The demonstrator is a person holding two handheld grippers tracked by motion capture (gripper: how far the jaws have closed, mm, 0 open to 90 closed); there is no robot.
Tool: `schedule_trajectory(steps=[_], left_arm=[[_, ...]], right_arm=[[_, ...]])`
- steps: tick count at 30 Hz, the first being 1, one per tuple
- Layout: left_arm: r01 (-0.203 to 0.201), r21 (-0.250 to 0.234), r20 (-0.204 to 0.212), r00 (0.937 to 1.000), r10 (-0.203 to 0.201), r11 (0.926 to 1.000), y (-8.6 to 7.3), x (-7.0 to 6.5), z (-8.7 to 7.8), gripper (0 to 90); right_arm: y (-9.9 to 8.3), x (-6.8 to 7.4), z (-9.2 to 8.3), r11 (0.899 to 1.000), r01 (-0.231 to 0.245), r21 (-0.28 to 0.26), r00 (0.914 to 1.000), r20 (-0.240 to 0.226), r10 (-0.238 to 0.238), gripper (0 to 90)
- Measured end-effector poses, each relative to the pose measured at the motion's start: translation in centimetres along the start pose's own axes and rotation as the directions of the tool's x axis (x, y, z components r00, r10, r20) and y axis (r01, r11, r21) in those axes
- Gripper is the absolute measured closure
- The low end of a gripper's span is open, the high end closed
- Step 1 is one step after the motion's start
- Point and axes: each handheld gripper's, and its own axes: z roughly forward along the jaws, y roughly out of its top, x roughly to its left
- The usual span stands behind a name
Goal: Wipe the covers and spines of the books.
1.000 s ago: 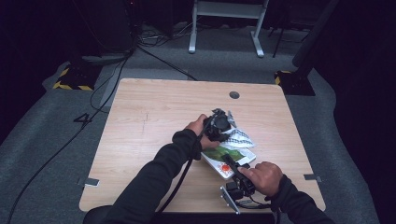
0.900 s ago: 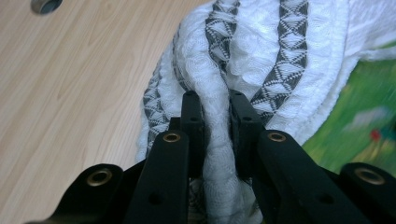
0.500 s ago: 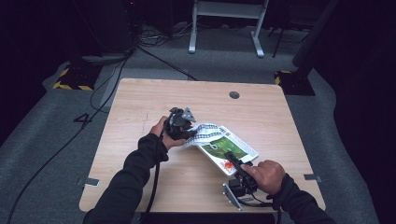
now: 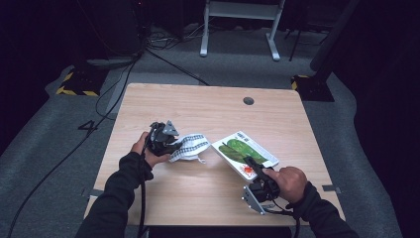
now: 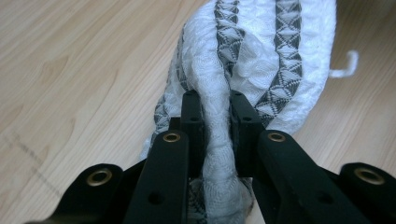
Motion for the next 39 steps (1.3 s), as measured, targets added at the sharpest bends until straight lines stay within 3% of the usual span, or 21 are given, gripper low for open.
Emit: schedule_trajectory(steps=[7, 11, 14, 17, 21, 24, 27, 30, 31, 32, 33, 35, 39], left_arm=[[-0.012, 0.029, -0.002, 0.9999, 0.012, 0.9995, -2.1, -1.0, 0.3, 76.2], [-0.012, 0.046, 0.01, 0.9999, 0.012, 0.9989, -3.0, -1.6, 0.9, 70.6], [-0.012, 0.05, 0.004, 0.9999, 0.012, 0.9987, -3.4, -2.1, 1.1, 58.5], [-0.002, 0.023, -0.006, 1.0, 0.002, 0.9997, -3.7, -2.3, 0.8, 45.3], [0.008, -0.006, -0.031, 0.9995, -0.008, 1.0, -4.1, -2.6, 0.4, 31.7], [0.007, -0.032, -0.039, 0.9992, -0.008, 0.9995, -4.5, -2.9, 0.1, 28.0], [0.0, -0.041, -0.051, 0.9987, -0.002, 0.9992, -5.1, -3.1, -0.2, 26.1], [0.002, -0.065, -0.058, 0.9983, -0.006, 0.9979, -6.0, -3.1, -0.8, 25.4], [0.006, -0.07, -0.056, 0.9984, -0.01, 0.9976, -6.3, -3.0, -1.0, 24.7], [0.013, -0.074, -0.062, 0.9979, -0.017, 0.9972, -6.7, -2.8, -1.2, 24.6], [0.015, -0.074, -0.073, 0.9972, -0.02, 0.9971, -7.1, -2.7, -1.4, 24.6], [0.021, -0.065, -0.083, 0.9962, -0.026, 0.9977, -7.8, -2.5, -1.5, 24.3], [0.035, -0.045, -0.091, 0.9951, -0.039, 0.9984, -9.1, -2.3, -1.9, 22.3]], right_arm=[[-1.0, -1.3, -0.2, 0.993, -0.111, -0.028, 0.9935, -0.028, 0.11, 79.2], [-1.1, -1.5, -0.2, 0.99, -0.139, -0.037, 0.9895, -0.048, 0.137, 79.2], [-1.3, -1.7, -0.2, 0.982, -0.182, -0.051, 0.9811, -0.078, 0.178, 79.2], [-1.4, -1.8, -0.1, 0.974, -0.216, -0.062, 0.9729, -0.098, 0.209, 79.2], [-1.9, -2.1, 0.0, 0.955, -0.288, -0.073, 0.9509, -0.139, 0.277, 79.2], [-2.5, -2.4, 0.3, 0.931, -0.355, -0.083, 0.9254, -0.173, 0.337, 79.2], [-3.4, -2.7, 0.5, 0.894, -0.441, -0.084, 0.8844, -0.211, 0.416, 79.2], [-4.2, -2.9, 0.7, 0.864, -0.497, -0.078, 0.8518, -0.233, 0.469, 79.2], [-4.6, -3.0, 0.8, 0.85, -0.522, -0.077, 0.8359, -0.244, 0.492, 79.2], [-4.9, -3.1, 0.8, 0.84, -0.537, -0.076, 0.826, -0.25, 0.505, 79.2], [-5.3, -3.2, 0.9, 0.819, -0.568, -0.075, 0.804, -0.262, 0.534, 79.2], [-5.9, -3.3, 1.0, 0.791, -0.608, -0.071, 0.7728, -0.281, 0.569, 79.2], [-6.9, -3.4, 1.3, 0.744, -0.666, -0.057, 0.7197, -0.311, 0.621, 79.2]])
